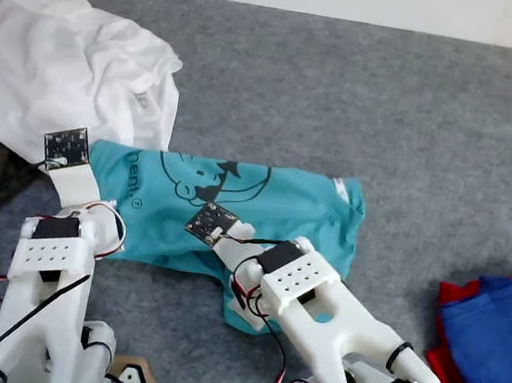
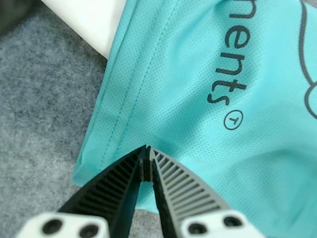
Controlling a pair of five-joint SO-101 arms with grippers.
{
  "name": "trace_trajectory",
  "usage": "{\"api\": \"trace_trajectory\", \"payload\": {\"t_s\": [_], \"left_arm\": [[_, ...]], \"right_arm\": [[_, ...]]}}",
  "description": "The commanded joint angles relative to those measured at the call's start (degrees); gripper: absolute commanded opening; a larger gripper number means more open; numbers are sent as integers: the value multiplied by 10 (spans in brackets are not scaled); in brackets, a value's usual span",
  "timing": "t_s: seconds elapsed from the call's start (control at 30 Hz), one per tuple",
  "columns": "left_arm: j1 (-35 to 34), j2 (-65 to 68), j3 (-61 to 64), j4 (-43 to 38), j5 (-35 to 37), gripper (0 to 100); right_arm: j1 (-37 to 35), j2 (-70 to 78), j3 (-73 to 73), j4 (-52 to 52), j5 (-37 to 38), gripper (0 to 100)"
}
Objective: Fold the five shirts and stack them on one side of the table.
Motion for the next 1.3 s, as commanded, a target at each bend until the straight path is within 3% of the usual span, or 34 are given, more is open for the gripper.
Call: {"api": "trace_trajectory", "payload": {"t_s": [0.0,0.17,0.53,0.8,1.07,1.27], "left_arm": [[6,-4,-2,-8,2,10],[6,-4,-1,-8,2,10],[6,-4,-1,-8,2,10],[6,-4,0,-17,2,11],[6,-4,0,-20,2,11],[6,-4,0,-20,2,11]], "right_arm": [[15,-2,-2,-17,6,130],[55,-4,-8,-15,4,15],[76,-8,-83,93,6,14],[14,-11,-91,208,24,232],[-21,-214,-35,255,33,236],[52,-285,52,198,72,235]]}}
